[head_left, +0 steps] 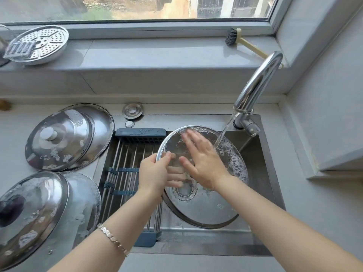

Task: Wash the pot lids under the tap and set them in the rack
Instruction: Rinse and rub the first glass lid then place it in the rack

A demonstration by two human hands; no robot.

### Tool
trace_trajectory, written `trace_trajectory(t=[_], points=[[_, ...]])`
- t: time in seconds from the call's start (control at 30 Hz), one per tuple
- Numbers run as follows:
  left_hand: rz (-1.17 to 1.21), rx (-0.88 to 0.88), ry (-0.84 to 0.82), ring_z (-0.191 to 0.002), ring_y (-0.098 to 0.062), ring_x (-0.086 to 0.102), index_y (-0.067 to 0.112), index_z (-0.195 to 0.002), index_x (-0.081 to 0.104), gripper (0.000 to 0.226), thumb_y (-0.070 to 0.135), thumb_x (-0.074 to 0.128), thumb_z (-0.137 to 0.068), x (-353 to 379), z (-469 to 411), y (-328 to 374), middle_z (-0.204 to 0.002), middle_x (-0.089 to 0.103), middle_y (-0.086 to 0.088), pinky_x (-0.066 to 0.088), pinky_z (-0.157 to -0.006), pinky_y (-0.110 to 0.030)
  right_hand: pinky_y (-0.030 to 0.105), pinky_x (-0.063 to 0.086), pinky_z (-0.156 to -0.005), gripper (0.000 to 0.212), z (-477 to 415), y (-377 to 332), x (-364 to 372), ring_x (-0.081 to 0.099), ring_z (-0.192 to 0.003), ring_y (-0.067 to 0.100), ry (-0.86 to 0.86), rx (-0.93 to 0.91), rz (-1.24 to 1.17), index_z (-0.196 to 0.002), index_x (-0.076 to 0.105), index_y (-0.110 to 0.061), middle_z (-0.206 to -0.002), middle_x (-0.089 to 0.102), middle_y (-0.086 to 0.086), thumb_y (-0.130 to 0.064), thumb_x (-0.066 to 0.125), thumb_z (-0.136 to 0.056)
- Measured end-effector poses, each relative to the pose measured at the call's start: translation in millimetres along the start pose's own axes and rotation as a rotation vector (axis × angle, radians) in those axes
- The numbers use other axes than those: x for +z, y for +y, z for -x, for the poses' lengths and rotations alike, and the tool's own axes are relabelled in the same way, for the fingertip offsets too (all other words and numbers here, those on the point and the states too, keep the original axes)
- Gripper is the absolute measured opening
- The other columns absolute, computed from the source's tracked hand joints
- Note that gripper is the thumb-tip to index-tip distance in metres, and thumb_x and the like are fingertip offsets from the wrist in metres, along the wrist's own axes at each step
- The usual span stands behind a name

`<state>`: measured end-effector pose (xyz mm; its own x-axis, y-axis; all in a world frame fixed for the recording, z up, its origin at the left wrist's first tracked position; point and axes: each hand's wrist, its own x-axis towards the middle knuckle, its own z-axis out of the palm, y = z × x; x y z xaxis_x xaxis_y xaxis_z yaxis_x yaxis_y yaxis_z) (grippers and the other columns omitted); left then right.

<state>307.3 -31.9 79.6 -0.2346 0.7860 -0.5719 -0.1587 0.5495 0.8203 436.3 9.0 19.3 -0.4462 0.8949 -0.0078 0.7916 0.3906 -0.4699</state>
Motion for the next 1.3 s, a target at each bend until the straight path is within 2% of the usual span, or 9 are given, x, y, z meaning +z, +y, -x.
trace_trajectory(t=[0.23, 0.3, 0.43, 0.6, 0.67, 0.8, 1.03, 1.17, 1.3], points=[[-0.215, 0.269, 0.160, -0.060, -0.028, 0.068, 0.013, -0.080, 0.061, 0.018, 0.023, 0.053, -0.094, 4, -3, 12, -0.072, 0.068, -0.020, 0.055, -0.057, -0.042, 0.024, 0.000, -0.114, 0.066, 24, 19, 22, 0.001, -0.144, 0.017, 0.084, 0.470, -0.317, -0.149, 0.007, -0.008, -0.157, 0.000, 0.004, -0.036, 0.036, -0.097], [-0.371, 0.416, 0.196, -0.064, -0.031, 0.067, 0.010, -0.076, 0.059, 0.024, 0.025, 0.052, -0.094, 6, -3, 22, -0.068, 0.067, -0.016, 0.056, -0.063, -0.048, 0.023, 0.012, -0.113, 0.052, 34, 16, 25, 0.018, -0.141, 0.020, -0.016, 0.495, -0.415, -0.144, 0.027, -0.004, -0.154, 0.019, 0.009, -0.021, 0.042, -0.096], [-0.975, 0.693, 0.206, -0.069, -0.035, 0.053, 0.011, -0.079, 0.047, 0.019, 0.021, 0.043, -0.096, 18, -1, 47, -0.067, 0.054, -0.008, 0.038, -0.059, -0.035, 0.030, 0.047, -0.091, 0.029, 51, 11, 25, 0.062, -0.097, 0.022, -0.091, 0.559, -0.529, -0.107, 0.067, -0.001, -0.108, 0.068, 0.014, -0.011, 0.043, -0.093], [-1.423, 0.788, 0.204, -0.068, -0.030, 0.040, 0.017, -0.089, 0.036, 0.008, 0.013, 0.040, -0.093, 28, 1, 58, -0.071, 0.041, -0.006, 0.028, -0.059, -0.032, 0.025, 0.035, -0.099, 0.035, 60, 12, 33, 0.049, -0.122, 0.023, -0.188, 0.628, -0.439, -0.123, 0.056, 0.000, -0.131, 0.055, 0.013, -0.011, 0.041, -0.093], [-1.312, 0.737, 0.234, -0.068, -0.031, 0.044, 0.013, -0.088, 0.044, 0.006, 0.012, 0.041, -0.093, 13, -11, 53, -0.071, 0.046, -0.007, 0.031, -0.060, -0.032, 0.020, 0.024, -0.106, 0.042, 61, 9, 31, 0.034, -0.134, 0.017, -0.110, 0.624, -0.493, -0.137, 0.040, -0.004, -0.145, 0.038, 0.009, -0.016, 0.038, -0.097], [-0.564, 0.365, 0.191, -0.064, -0.038, 0.064, 0.007, -0.088, 0.055, 0.017, 0.020, 0.045, -0.095, -10, -26, 36, -0.070, 0.064, -0.019, 0.055, -0.057, -0.045, 0.021, 0.003, -0.113, 0.057, 54, -14, 26, 0.005, -0.144, 0.009, -0.023, 0.504, -0.649, -0.149, 0.014, -0.012, -0.157, 0.008, -0.002, -0.031, 0.033, -0.099], [-0.089, 0.061, 0.111, -0.055, -0.029, 0.068, 0.009, -0.085, 0.057, 0.021, 0.022, 0.046, -0.097, 3, -5, -12, -0.071, 0.067, -0.024, 0.054, -0.045, -0.032, 0.035, -0.014, -0.115, 0.078, 0, -12, 25, -0.021, -0.143, 0.022, 0.007, 0.659, -0.150, -0.147, -0.010, -0.007, -0.155, -0.018, 0.012, -0.055, 0.021, -0.094], [-0.023, 0.068, 0.138, -0.069, -0.036, 0.066, -0.005, -0.087, 0.059, 0.029, 0.021, 0.050, -0.095, 11, -7, -22, -0.075, 0.064, -0.024, 0.057, -0.053, -0.041, 0.033, -0.016, -0.116, 0.075, -13, -31, 22, -0.023, -0.141, 0.016, -0.015, 0.270, -0.132, -0.148, -0.008, -0.012, -0.155, -0.020, 0.010, -0.054, 0.006, -0.088], [0.020, 0.154, 0.168, -0.072, -0.025, 0.064, 0.008, -0.071, 0.060, 0.027, 0.020, 0.052, -0.094, 2, -19, -10, -0.068, 0.065, -0.008, 0.053, -0.068, -0.036, 0.026, -0.014, -0.115, 0.063, 13, -28, 18, -0.017, -0.140, 0.006, -0.115, -0.256, -0.109, -0.143, -0.009, -0.015, -0.152, -0.014, -0.004, -0.044, 0.012, -0.091]])
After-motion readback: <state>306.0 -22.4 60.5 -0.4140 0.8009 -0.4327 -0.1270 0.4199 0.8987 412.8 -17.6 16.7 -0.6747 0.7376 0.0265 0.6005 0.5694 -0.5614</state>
